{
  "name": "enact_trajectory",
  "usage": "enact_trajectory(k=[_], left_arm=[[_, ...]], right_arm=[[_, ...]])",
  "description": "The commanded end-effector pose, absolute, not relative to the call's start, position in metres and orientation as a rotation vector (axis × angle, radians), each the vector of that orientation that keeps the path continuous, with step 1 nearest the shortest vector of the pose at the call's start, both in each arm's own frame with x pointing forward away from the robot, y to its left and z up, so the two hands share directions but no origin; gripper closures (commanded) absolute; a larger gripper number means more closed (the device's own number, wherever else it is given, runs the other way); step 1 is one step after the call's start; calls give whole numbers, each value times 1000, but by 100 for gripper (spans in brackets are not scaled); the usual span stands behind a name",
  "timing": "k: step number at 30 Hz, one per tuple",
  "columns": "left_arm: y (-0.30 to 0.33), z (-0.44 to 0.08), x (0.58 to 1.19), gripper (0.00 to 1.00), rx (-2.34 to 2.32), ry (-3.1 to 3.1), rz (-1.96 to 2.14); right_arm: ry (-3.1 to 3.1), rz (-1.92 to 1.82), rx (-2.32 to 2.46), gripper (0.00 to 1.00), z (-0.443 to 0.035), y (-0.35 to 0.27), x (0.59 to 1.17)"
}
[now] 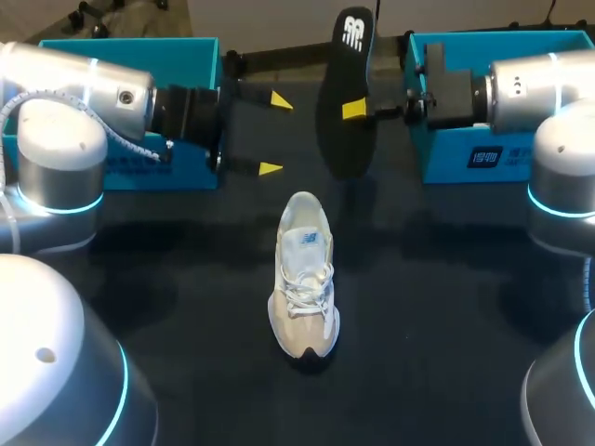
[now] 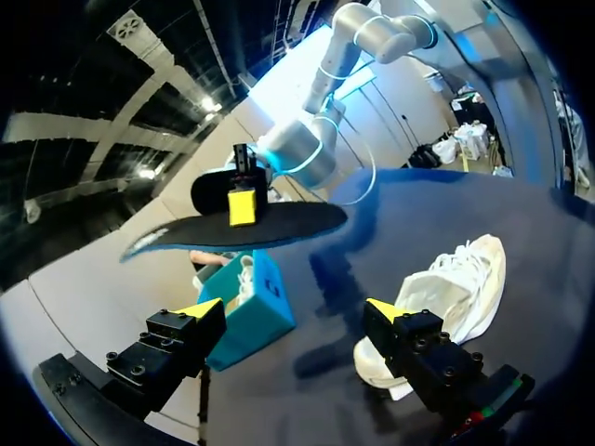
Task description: Take the shoe out of the shoebox, open the shoe tongue, remove and reinsert the insole, then place the shoe into the shoebox
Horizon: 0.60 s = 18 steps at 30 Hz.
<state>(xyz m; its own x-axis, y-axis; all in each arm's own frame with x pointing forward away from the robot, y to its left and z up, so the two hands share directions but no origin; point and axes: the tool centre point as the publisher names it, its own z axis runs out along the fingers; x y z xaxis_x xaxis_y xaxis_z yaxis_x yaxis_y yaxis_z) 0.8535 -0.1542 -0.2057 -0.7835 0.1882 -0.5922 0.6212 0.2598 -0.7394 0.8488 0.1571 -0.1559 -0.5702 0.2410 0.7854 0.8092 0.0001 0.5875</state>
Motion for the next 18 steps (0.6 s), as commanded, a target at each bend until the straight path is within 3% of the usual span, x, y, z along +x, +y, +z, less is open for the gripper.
enact_trajectory(k=[1,18], left_arm=[[-151,-206,853,0,743,2211,-1519],[-121,-247,831,0,762,2432,-1449]], right_arm=[[-1905,-1734,-985,100,-168,161,858],[-2040,-1846,-882,100,-174,165,863]])
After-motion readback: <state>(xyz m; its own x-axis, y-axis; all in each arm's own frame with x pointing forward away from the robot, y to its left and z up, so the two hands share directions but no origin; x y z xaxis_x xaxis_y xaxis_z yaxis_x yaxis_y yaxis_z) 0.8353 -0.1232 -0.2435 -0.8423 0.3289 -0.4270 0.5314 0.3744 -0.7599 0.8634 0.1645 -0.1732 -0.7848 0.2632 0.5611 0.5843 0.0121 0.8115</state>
